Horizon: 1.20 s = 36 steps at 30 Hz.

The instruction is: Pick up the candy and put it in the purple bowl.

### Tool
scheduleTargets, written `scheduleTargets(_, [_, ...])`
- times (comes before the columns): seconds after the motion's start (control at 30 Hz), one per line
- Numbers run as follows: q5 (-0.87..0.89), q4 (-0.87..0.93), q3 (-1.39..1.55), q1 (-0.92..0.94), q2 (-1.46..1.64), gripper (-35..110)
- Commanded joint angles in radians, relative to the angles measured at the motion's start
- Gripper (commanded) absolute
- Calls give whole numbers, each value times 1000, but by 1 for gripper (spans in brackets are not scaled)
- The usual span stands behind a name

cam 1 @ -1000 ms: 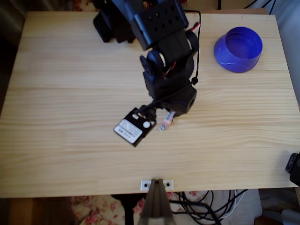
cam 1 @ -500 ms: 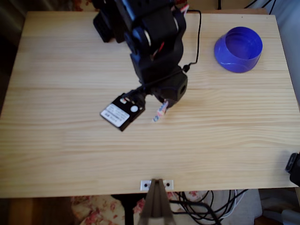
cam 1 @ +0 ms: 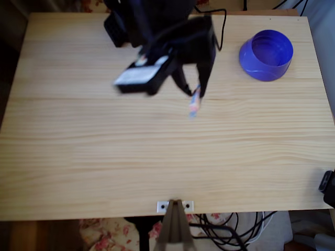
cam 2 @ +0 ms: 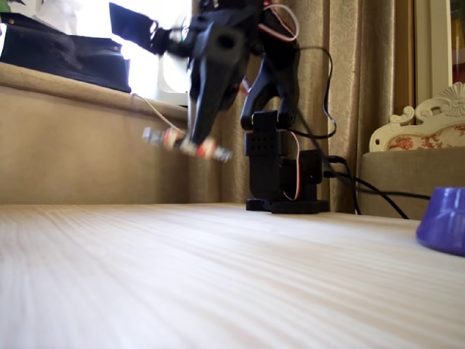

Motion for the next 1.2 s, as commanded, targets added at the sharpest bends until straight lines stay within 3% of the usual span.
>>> scheduleTargets(0.0, [-133, 14, -43, -117, 123, 0])
scheduleTargets(0.57, [-529, -181, -290, -541, -169, 0])
scheduleTargets(1.17, [-640, -216, -520, -776, -489, 0])
